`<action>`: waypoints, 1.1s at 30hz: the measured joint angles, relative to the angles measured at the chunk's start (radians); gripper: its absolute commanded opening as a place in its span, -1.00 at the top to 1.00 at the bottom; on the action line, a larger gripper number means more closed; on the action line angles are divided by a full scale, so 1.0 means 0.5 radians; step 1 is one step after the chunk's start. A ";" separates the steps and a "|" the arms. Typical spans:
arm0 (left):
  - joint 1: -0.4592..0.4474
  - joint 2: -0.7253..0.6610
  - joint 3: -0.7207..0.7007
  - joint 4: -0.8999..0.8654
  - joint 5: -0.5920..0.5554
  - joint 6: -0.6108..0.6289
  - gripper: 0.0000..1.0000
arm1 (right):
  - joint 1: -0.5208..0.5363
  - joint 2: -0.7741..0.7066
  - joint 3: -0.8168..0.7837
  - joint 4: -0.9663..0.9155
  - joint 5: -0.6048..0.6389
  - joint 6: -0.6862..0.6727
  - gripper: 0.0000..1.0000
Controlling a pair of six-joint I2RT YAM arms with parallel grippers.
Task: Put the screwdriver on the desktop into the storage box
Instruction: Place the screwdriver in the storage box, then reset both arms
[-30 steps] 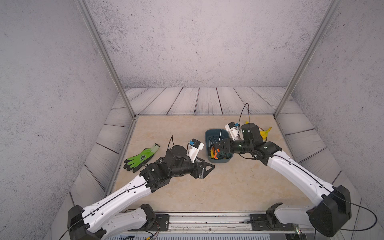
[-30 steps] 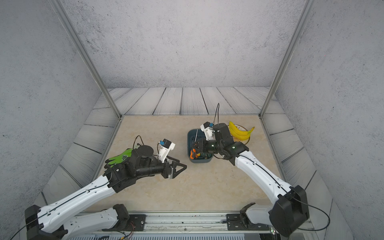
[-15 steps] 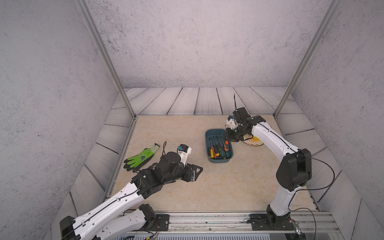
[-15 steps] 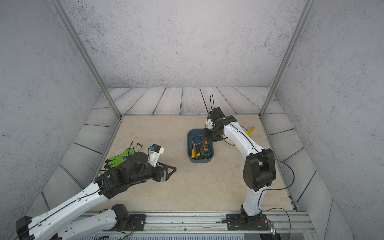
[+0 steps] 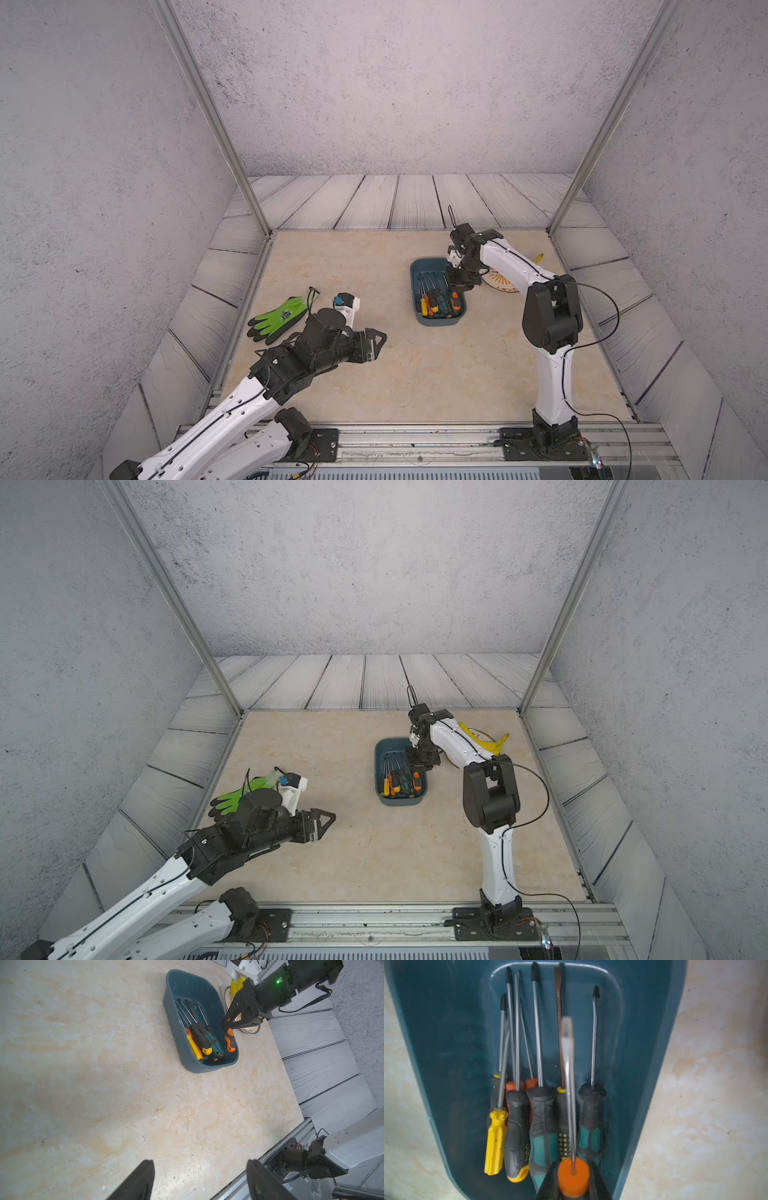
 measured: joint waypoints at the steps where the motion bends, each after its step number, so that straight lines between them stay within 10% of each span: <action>1: 0.007 -0.004 -0.005 -0.002 0.005 -0.005 -0.51 | 0.000 0.023 0.020 -0.004 0.002 -0.002 0.77; 10: 0.066 -0.007 -0.008 -0.005 0.047 -0.021 -0.52 | -0.002 0.151 0.046 -0.008 0.009 0.004 0.20; 11: 0.071 -0.007 -0.008 -0.007 0.052 -0.025 -0.53 | -0.002 0.148 0.046 -0.006 0.011 0.010 -0.84; 12: 0.079 -0.007 -0.008 -0.008 0.053 -0.028 -0.54 | -0.002 0.146 0.046 -0.002 0.003 0.018 -0.99; 20: 0.122 0.054 -0.004 -0.039 0.042 -0.056 -0.66 | 0.004 -0.013 0.024 0.048 -0.011 0.027 -0.99; 21: 0.128 0.073 0.005 -0.058 0.034 -0.053 -0.99 | 0.002 -0.053 0.008 0.060 -0.010 0.028 -0.99; 33: 0.271 0.380 0.365 -0.271 -0.195 0.043 -0.97 | -0.005 -0.617 -0.338 0.302 0.060 0.080 -0.99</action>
